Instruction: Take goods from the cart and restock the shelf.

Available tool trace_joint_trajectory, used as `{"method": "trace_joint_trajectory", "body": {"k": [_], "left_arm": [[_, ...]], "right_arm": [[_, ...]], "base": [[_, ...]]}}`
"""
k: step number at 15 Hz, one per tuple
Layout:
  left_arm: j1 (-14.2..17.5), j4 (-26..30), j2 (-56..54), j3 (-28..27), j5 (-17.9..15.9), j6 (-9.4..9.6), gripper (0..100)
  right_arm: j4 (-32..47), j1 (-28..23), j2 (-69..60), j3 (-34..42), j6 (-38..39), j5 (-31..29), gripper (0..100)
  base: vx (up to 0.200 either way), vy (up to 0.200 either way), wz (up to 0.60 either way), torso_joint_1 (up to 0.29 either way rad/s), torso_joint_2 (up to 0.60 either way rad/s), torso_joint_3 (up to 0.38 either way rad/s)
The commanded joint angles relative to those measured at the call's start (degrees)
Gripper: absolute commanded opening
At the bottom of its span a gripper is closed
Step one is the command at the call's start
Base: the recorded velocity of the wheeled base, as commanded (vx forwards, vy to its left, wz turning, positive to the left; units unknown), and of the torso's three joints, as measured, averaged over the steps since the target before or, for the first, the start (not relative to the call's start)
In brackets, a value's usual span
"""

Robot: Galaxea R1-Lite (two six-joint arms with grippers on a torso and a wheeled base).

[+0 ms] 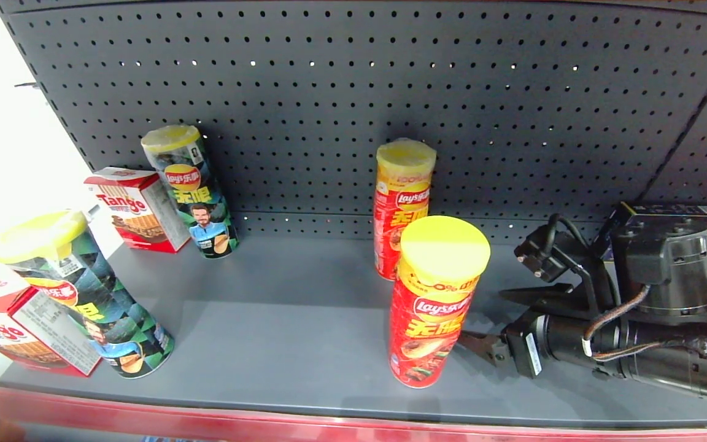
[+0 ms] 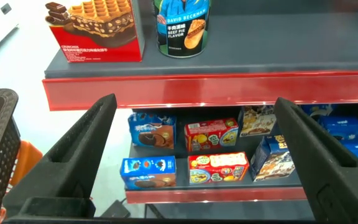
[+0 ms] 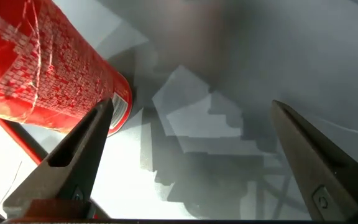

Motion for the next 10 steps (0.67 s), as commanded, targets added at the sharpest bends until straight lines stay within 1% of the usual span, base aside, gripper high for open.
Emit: {"method": "trace_joint_trajectory", "body": {"k": [1,10], "left_arm": [[0.0,0.0,0.1,0.0,-0.1,0.00,100],[0.0,0.0,0.1,0.0,0.0,0.00,100]], "right_arm": [[0.0,-0.2,-0.5,0.1,0.0,0.0,100],[0.0,1.7,0.5,-0.7,-0.1,0.0,100]], "base": [[0.000,0.000,0.00,0.000,0.00,0.000],[0.000,0.000,0.00,0.000,0.00,0.000]]}}
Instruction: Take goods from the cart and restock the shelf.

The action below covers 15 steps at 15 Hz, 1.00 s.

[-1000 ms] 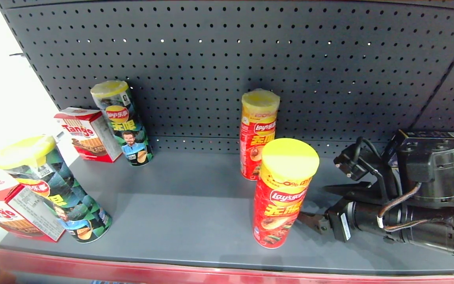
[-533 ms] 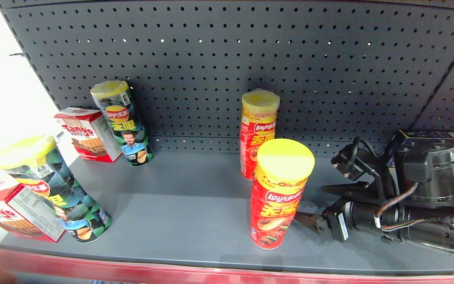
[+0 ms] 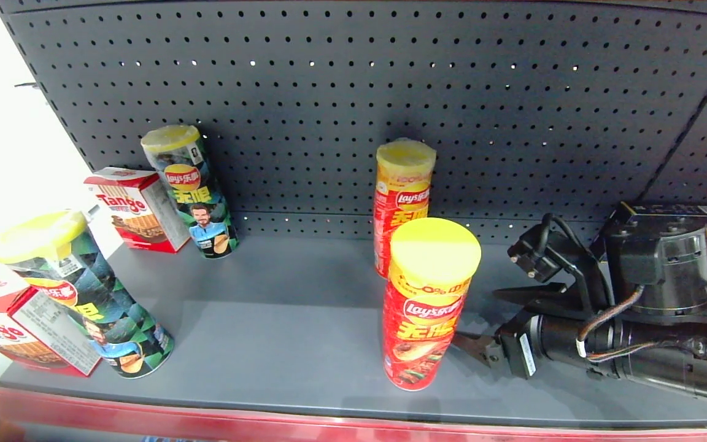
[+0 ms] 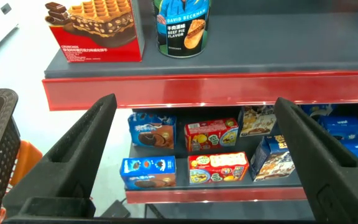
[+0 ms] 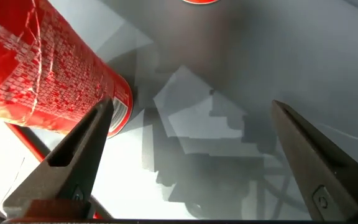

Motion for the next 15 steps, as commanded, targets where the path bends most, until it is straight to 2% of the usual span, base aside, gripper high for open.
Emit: {"method": "trace_joint_trajectory", "body": {"k": [1,9,15], "left_arm": [[0.0,0.0,0.1,0.0,0.0,0.02,100],[0.0,0.0,0.1,0.0,-0.1,0.02,100],[0.0,0.0,0.1,0.0,0.0,0.02,100]], "right_arm": [[0.0,0.6,0.0,0.0,-0.1,0.0,100],[0.0,0.5,-4.0,4.9,0.2,-1.2,100],[0.0,2.1,-0.9,0.9,0.0,-1.2,100]], "base": [[0.000,0.000,0.00,0.000,0.00,0.000],[0.000,0.000,0.00,0.000,0.00,0.000],[0.000,0.000,0.00,0.000,0.00,0.000]]}}
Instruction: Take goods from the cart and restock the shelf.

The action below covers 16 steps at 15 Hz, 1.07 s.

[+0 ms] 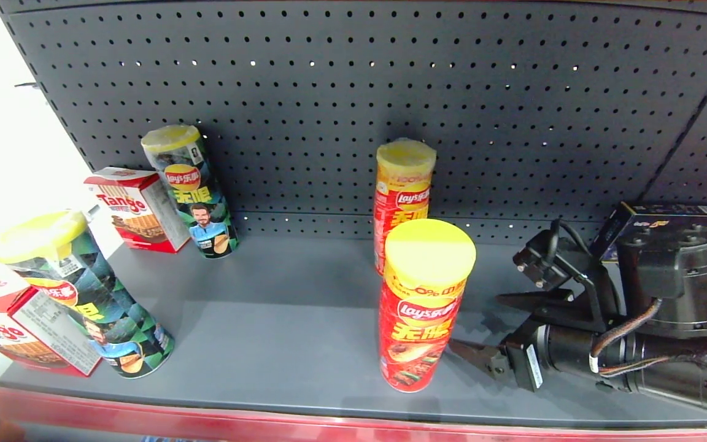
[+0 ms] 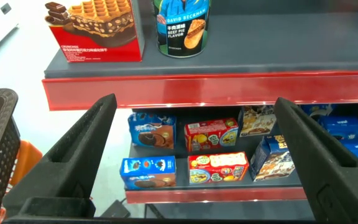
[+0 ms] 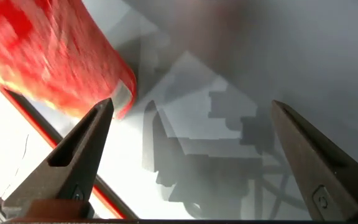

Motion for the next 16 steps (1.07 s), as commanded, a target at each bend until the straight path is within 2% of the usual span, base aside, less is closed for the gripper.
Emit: {"method": "trace_joint_trajectory", "body": {"k": [1,6,8,12,14,16], "left_arm": [[0.0,0.0,0.1,0.0,0.0,0.02,100],[0.0,0.0,0.1,0.0,0.0,0.02,100],[0.0,0.0,0.1,0.0,0.0,-0.07,100],[0.0,0.0,0.1,0.0,0.0,-0.07,100],[0.0,0.1,0.1,0.0,-0.1,0.02,100],[0.0,0.1,0.1,0.0,-0.1,0.02,100]], "right_arm": [[0.0,0.8,1.4,-1.1,0.0,0.0,100],[0.0,0.8,1.6,-0.9,0.0,-0.1,100],[-1.6,-1.3,-0.7,0.8,0.4,-0.2,100],[-3.3,-12.8,-11.5,1.7,0.4,-0.3,100],[-3.2,-21.8,-20.3,3.4,0.4,-0.7,100],[-2.4,-31.8,-31.9,9.3,0.4,-0.7,100]], "base": [[0.000,0.000,0.00,0.000,0.00,0.000],[0.000,0.000,0.00,0.000,0.00,0.000],[0.000,0.000,0.00,0.000,0.00,0.000],[0.000,0.000,0.00,0.000,0.00,0.000],[0.000,0.000,0.00,0.000,0.00,0.000],[0.000,0.000,0.00,0.000,0.00,0.000]]}}
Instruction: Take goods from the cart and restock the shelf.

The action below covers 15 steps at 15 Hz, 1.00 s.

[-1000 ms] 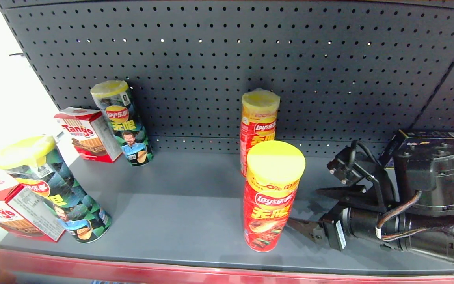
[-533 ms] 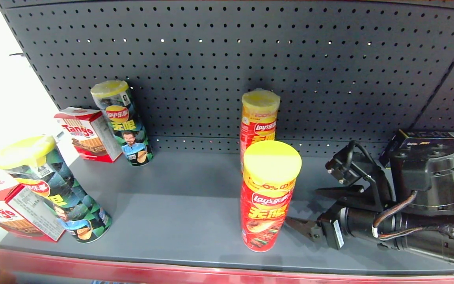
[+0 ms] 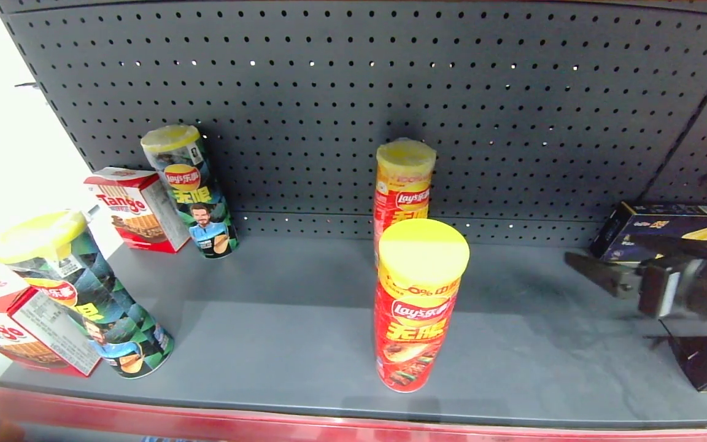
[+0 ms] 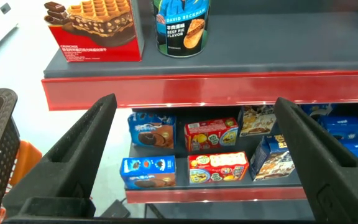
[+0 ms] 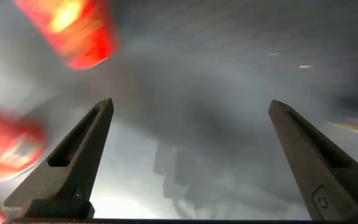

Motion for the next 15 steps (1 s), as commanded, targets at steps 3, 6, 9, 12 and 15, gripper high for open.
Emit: {"method": "trace_joint_trajectory", "body": {"k": [3,6,9,12,15], "left_arm": [[0.0,0.1,0.1,0.0,-0.1,0.11,100],[0.0,0.1,0.1,0.0,-0.2,0.11,100],[0.0,0.0,0.1,0.0,-0.1,0.11,100],[0.0,-0.1,0.1,0.0,-0.1,0.11,100],[0.0,-0.1,0.1,0.0,-0.2,0.11,100]], "right_arm": [[1.2,-17.3,-32.6,19.5,-0.4,-2.1,100],[3.2,-17.3,-44.8,28.1,-1.2,-3.9,100],[15.2,-17.1,-55.9,30.7,-1.3,-3.9,100],[22.6,-19.6,-68.1,35.4,0.6,-3.3,100],[24.2,-19.1,-68.1,36.0,2.5,1.8,100]], "base": [[0.000,0.000,0.00,0.000,0.00,0.000],[0.000,0.000,0.00,0.000,0.00,0.000],[0.000,0.000,0.00,0.000,0.00,0.000],[0.000,0.000,0.00,0.000,0.00,0.000],[0.000,0.000,0.00,0.000,0.00,0.000]]}}
